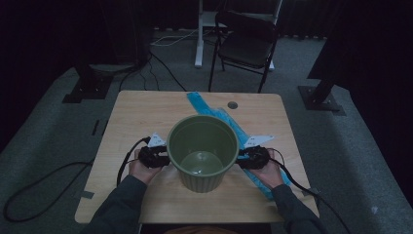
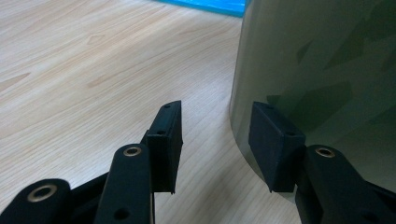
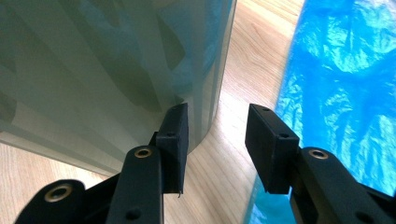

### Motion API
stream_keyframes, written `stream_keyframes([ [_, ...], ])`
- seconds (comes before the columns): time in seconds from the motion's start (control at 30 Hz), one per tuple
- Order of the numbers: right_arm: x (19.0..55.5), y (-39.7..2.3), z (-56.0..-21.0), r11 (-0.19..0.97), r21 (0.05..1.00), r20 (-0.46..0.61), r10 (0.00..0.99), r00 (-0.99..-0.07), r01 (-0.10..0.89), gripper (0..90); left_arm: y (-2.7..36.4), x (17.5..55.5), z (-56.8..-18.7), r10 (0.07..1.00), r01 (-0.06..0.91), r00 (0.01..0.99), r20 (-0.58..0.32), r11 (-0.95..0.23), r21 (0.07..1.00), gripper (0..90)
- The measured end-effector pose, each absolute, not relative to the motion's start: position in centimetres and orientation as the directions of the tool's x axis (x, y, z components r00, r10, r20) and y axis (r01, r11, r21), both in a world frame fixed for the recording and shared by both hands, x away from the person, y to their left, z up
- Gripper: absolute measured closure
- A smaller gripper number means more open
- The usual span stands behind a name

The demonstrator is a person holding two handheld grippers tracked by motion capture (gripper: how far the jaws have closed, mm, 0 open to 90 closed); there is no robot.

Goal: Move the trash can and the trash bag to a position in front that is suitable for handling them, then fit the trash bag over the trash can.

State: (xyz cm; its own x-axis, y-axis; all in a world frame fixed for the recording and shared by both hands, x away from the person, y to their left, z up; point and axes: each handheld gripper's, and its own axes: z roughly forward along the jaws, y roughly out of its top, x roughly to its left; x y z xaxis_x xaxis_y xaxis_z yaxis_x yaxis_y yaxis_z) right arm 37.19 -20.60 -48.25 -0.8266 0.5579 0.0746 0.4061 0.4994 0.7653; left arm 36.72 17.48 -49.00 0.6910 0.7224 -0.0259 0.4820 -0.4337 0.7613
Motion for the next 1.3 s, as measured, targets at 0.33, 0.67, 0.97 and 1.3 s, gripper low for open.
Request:
stream_keyframes([
  [0.33,38.0,-20.7,-48.1,0.500,0.759,0.068,0.575,-0.815,0.416,50.9,17.7,36.5,-49.0,0.721,0.472,0.693,0.001,-0.454,0.756,54.6],
  [0.67,38.2,-22.5,-48.4,0.500,0.739,0.033,0.642,-0.766,0.451,46.1,17.6,36.9,-49.3,0.716,0.473,0.698,0.005,-0.465,0.748,54.6],
  [0.97,38.5,-23.6,-48.7,0.511,0.712,-0.003,0.688,-0.726,0.481,39.5,18.1,37.0,-49.2,0.727,0.474,0.686,-0.001,-0.446,0.759,54.6],
  [1.3,39.5,-25.0,-49.8,0.517,0.668,-0.024,0.734,-0.678,0.536,29.3,18.3,37.2,-49.3,0.731,0.480,0.682,-0.006,-0.442,0.758,54.4],
])
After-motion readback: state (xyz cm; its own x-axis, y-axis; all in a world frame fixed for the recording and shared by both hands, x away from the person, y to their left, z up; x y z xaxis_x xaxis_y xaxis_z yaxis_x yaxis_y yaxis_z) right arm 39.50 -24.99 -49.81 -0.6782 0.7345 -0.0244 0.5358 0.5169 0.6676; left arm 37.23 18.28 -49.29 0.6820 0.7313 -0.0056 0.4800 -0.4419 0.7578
